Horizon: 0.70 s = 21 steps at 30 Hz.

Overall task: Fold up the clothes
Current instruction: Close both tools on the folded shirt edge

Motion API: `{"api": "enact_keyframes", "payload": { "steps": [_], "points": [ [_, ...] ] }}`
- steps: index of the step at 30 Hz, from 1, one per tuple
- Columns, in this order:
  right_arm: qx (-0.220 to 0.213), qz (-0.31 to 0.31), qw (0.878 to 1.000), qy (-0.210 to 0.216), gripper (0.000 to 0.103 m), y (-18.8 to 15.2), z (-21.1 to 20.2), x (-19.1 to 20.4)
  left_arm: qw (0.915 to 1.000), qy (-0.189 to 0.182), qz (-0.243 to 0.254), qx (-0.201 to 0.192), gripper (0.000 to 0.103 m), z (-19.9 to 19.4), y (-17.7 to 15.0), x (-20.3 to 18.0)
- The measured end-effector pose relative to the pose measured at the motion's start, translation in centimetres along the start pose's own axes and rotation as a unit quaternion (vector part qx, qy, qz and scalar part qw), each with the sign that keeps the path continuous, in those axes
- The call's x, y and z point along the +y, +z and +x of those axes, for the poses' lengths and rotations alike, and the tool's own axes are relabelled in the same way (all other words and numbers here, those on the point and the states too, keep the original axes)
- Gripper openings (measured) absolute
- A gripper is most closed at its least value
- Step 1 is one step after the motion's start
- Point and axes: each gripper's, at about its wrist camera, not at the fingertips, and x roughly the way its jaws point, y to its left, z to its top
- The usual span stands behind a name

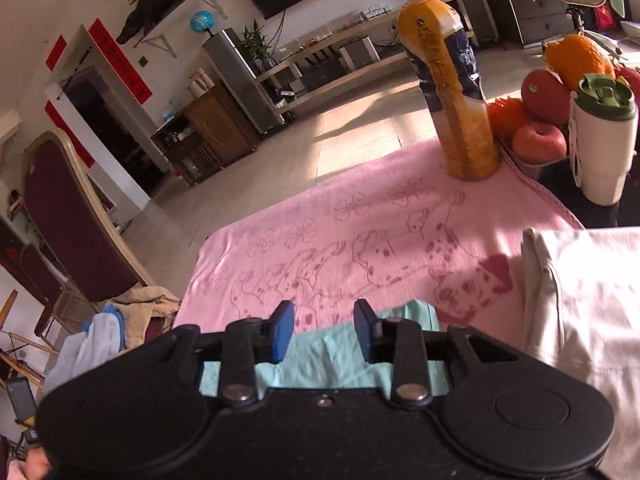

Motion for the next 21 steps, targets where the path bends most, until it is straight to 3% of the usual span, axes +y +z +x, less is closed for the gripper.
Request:
{"api": "enact_keyframes", "payload": {
  "steps": [9, 17, 21],
  "points": [
    [0.075, 0.008, 0.996, -0.051, 0.034, -0.1, 10.4, -6.2, 0.9974, -0.019, -0.031, 0.063, 0.040, 8.1, 0.5, 1.5],
    [0.104, 0.008, 0.993, -0.062, 0.033, -0.9, 13.7, -8.7, 0.9988, -0.022, -0.021, 0.037, 0.037, 9.7, 1.2, 1.4],
    [0.099, 0.003, 0.993, -0.057, 0.031, -0.9, 13.8, -8.6, 0.9992, -0.022, -0.019, 0.027, 0.026, 9.8, 1.2, 1.3]
  ]
}}
